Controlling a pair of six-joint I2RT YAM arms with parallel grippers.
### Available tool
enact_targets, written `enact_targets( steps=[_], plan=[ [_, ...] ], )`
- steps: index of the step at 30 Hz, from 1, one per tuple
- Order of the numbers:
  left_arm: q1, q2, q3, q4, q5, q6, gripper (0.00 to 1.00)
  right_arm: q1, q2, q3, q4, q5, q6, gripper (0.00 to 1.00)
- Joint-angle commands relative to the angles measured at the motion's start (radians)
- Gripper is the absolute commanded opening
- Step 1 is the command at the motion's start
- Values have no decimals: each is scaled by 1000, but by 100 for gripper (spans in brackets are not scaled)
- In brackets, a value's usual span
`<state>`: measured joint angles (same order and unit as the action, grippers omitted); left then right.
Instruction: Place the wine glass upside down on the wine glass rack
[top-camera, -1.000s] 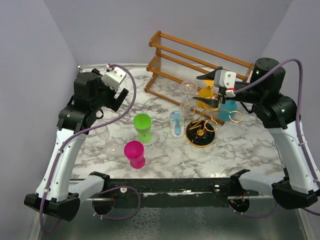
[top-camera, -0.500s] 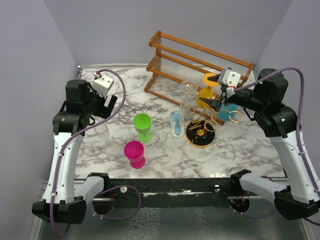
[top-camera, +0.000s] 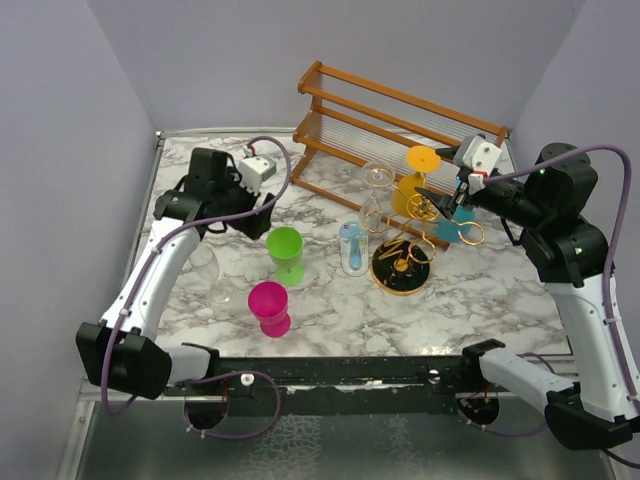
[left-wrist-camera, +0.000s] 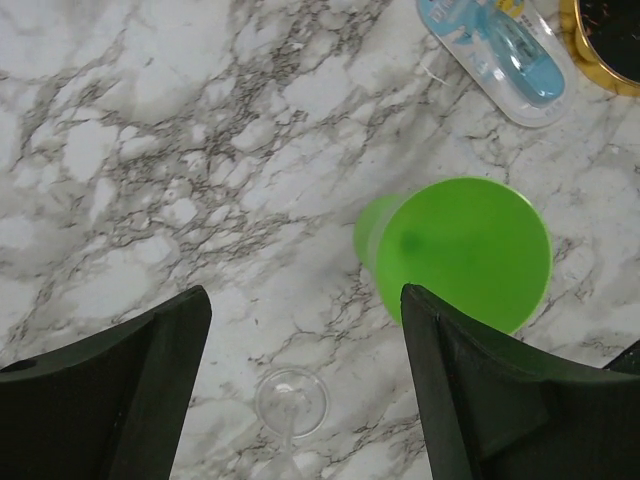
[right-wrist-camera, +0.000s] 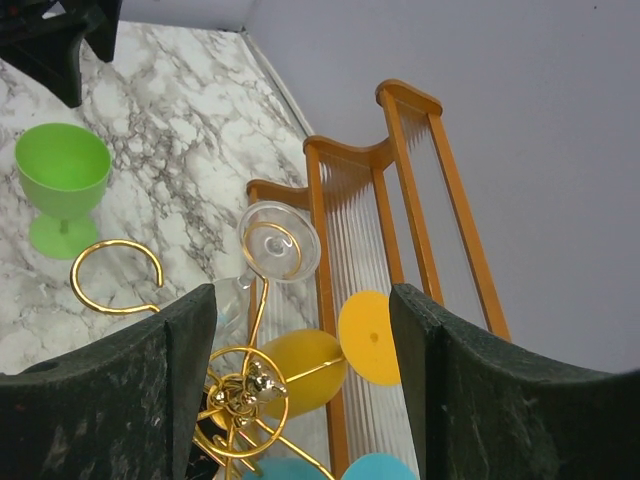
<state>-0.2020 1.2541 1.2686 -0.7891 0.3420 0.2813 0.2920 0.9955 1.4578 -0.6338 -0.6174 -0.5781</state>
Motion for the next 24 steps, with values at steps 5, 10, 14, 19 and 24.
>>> enact_targets(
  steps=[5, 10, 14, 19, 24],
  plan=[
    [-128, 112, 71, 5, 0, 26, 72, -14, -19, -28, 32, 19, 9, 68],
    [-144, 146, 81, -6, -19, 57, 62, -14, -17, -27, 32, 1, 7, 68],
    [-152, 169, 78, -19, -17, 71, 57, -14, -14, -30, 34, -2, 1, 68],
    [-160, 182, 61, -23, -4, 79, 51, -14, -12, -36, 36, -8, -5, 67],
    [-167, 211, 55, -40, -4, 85, 43, -14, -9, -32, 32, -15, -6, 67]
  ],
)
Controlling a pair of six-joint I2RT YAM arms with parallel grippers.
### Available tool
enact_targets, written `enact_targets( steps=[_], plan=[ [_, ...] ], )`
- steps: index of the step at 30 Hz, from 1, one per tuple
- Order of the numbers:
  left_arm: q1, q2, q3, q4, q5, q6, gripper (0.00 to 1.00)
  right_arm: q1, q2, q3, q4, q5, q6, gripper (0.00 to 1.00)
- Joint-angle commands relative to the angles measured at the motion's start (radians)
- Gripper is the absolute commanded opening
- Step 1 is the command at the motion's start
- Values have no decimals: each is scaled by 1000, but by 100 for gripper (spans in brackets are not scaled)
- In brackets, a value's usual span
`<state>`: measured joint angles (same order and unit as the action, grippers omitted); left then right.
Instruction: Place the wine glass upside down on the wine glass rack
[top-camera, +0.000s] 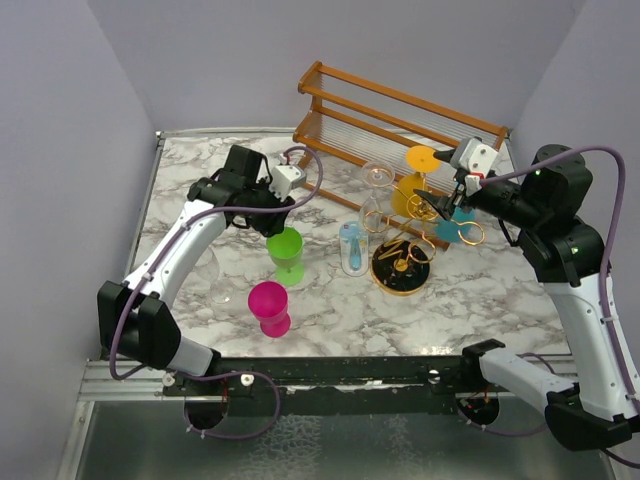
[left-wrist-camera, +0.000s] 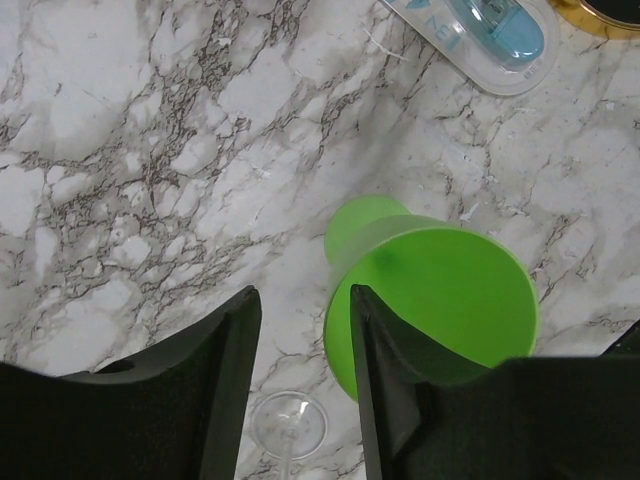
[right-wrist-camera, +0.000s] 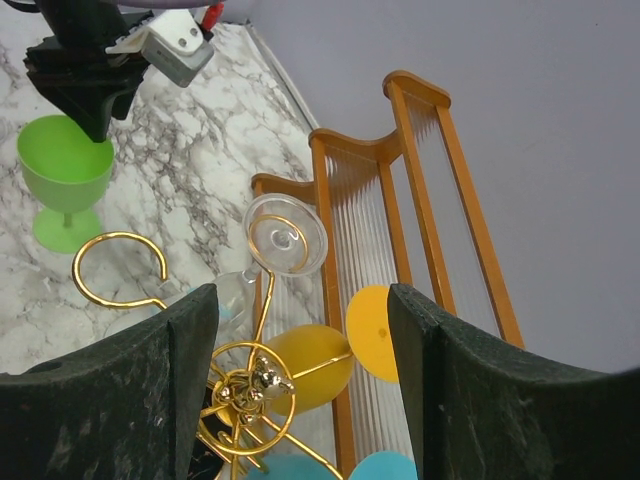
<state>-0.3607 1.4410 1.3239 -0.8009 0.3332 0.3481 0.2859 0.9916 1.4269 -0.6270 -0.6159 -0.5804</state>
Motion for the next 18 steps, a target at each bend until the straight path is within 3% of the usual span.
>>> enact_targets(
  steps=[1, 10, 15, 18],
  plan=[
    [-9, 29, -2, -31, 8, 18, 41, -8, -5, -3, 24, -17, -6, 67],
    [-15, 52, 25, -68, 32, 44, 17, -8, -3, -11, 28, -7, -18, 67],
    [-15, 55, 114, -114, 53, 69, 0, -15, -4, -12, 29, -1, -18, 67],
    [-15, 43, 166, -125, 31, 73, 0, -20, -4, -10, 30, 5, -18, 67]
  ],
)
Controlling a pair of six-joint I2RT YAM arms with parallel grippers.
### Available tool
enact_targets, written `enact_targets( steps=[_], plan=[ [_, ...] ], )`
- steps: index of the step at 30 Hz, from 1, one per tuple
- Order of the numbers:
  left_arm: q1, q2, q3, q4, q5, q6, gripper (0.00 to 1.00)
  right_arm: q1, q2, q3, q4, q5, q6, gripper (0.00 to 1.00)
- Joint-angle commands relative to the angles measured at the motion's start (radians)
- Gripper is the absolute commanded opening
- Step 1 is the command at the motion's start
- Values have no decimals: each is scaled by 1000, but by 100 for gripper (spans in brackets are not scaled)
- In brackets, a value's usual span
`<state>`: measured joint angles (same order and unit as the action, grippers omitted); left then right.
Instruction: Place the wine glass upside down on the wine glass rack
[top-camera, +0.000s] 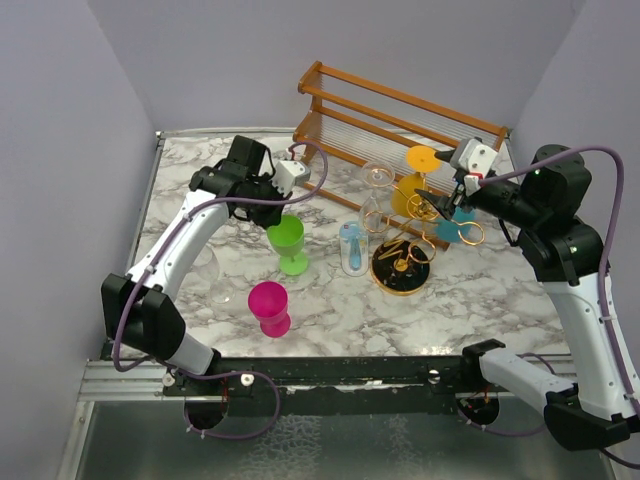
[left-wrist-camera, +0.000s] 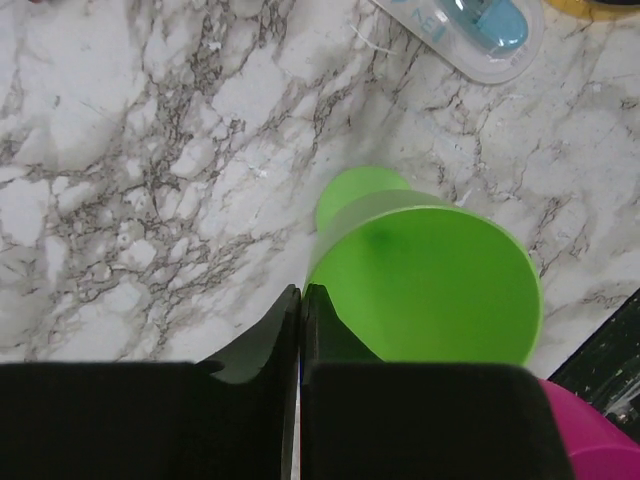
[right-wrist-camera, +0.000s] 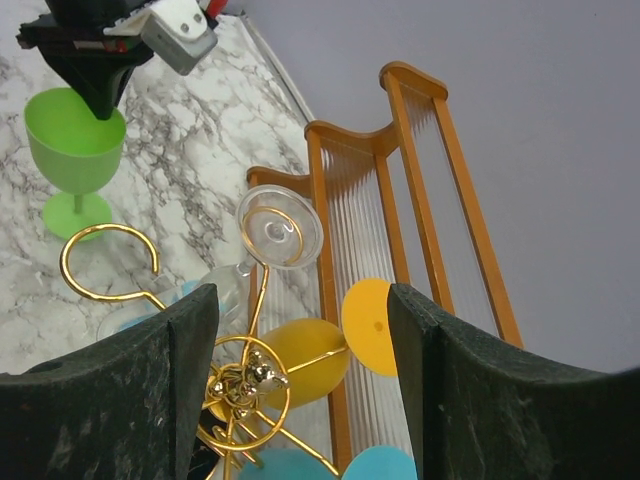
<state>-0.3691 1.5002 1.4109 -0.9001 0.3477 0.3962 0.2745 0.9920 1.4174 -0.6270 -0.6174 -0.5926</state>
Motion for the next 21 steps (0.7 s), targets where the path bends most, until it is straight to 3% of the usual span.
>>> enact_targets(
  steps=[1, 11, 17, 21],
  plan=[
    [-7, -22, 100, -24, 2, 23, 0, -10, -4, 1, 33, 10, -4, 67],
    [-8, -158, 295, 48, -143, -45, 0, -16, 13, 7, 63, 45, 25, 67],
    [-7, -263, 301, 188, -126, -80, 0, -15, 43, 32, 53, -2, 34, 65],
    [-8, -273, 360, 242, -78, -147, 0, -15, 98, 77, 33, -73, 88, 57]
  ],
)
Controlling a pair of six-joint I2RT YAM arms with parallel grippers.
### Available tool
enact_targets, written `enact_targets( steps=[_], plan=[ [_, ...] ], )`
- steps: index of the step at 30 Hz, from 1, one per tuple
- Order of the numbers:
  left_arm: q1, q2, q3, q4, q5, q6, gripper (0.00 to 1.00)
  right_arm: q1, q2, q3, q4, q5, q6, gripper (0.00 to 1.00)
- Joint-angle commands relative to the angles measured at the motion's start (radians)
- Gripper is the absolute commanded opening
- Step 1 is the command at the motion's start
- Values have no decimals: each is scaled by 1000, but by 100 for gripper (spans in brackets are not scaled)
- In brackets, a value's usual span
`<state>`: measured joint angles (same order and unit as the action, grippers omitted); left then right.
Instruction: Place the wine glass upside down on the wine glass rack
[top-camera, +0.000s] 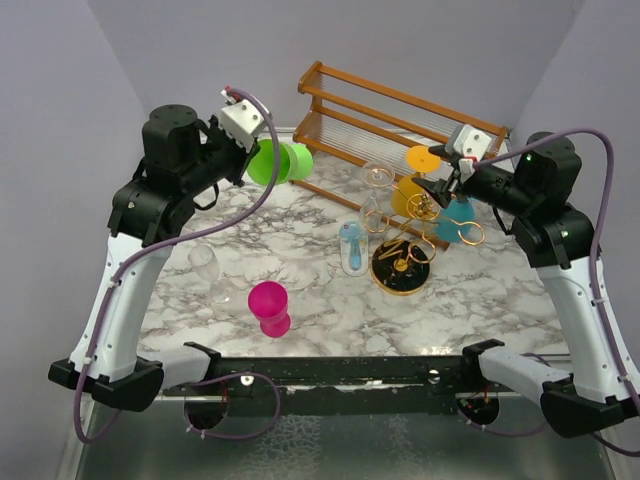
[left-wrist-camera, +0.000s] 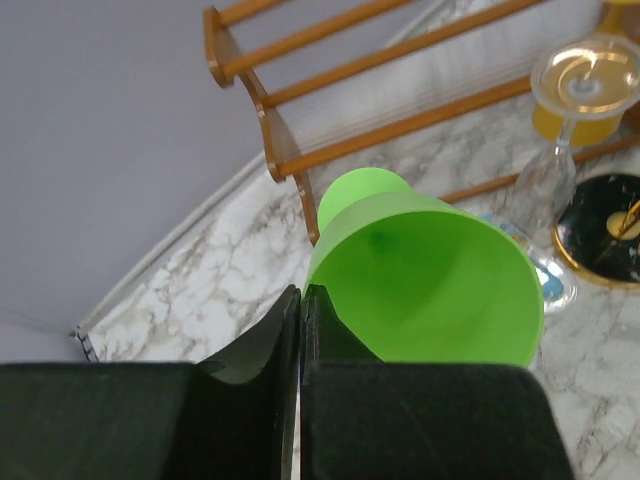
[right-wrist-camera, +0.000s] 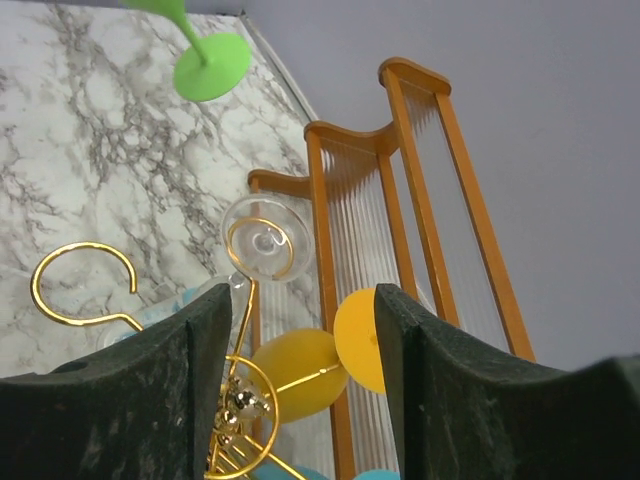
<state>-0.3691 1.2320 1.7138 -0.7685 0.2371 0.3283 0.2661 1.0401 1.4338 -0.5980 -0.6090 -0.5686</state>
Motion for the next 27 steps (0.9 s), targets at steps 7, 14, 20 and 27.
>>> enact_targets(
  steps=[7, 14, 20, 27],
  plan=[
    [-7, 18, 92, 213, 199, -254, 0, -7, 140, 89, 127, -183, 354, 42],
    [-7, 67, 120, 318, 292, -327, 0, -5, 224, 74, 277, -211, 717, 34],
    [-8, 96, 119, 365, 315, -370, 0, 1, 265, 56, 369, -200, 890, 31],
    [-8, 109, 114, 395, 344, -406, 0, 6, 309, 41, 449, -180, 1012, 31]
  ],
)
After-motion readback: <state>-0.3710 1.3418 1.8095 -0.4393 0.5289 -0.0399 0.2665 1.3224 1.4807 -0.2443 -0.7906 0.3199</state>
